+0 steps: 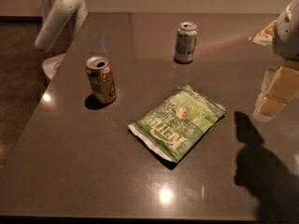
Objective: Move orange can near 7up can
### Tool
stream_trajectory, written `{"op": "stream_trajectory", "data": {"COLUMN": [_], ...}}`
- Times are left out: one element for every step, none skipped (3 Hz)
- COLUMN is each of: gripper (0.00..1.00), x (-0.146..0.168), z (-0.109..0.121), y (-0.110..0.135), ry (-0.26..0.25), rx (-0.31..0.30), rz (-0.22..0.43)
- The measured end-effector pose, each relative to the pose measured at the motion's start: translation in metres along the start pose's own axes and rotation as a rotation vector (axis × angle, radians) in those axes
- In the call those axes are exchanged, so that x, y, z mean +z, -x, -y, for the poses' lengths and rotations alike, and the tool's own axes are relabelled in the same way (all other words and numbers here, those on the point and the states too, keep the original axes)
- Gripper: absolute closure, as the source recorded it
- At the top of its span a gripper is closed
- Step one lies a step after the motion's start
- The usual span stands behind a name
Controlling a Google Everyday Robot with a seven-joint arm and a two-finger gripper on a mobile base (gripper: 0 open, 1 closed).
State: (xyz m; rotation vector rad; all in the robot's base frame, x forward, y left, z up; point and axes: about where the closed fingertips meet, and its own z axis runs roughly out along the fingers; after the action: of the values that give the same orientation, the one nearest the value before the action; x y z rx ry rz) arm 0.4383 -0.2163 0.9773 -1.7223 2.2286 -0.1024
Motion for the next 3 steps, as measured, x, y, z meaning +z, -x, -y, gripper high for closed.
{"op": "stream_trajectory", "data": {"gripper": [0.00, 0.00, 0.00], "x": [0.000, -0.001, 0.000], "z": [0.000, 0.003, 0.007], "y": [0.000, 0.005, 0.030], "ry": [0.000, 0.006, 0.007], "rx": [0.000, 0.011, 0.036], "rz": [0.000, 0.021, 0.109]}}
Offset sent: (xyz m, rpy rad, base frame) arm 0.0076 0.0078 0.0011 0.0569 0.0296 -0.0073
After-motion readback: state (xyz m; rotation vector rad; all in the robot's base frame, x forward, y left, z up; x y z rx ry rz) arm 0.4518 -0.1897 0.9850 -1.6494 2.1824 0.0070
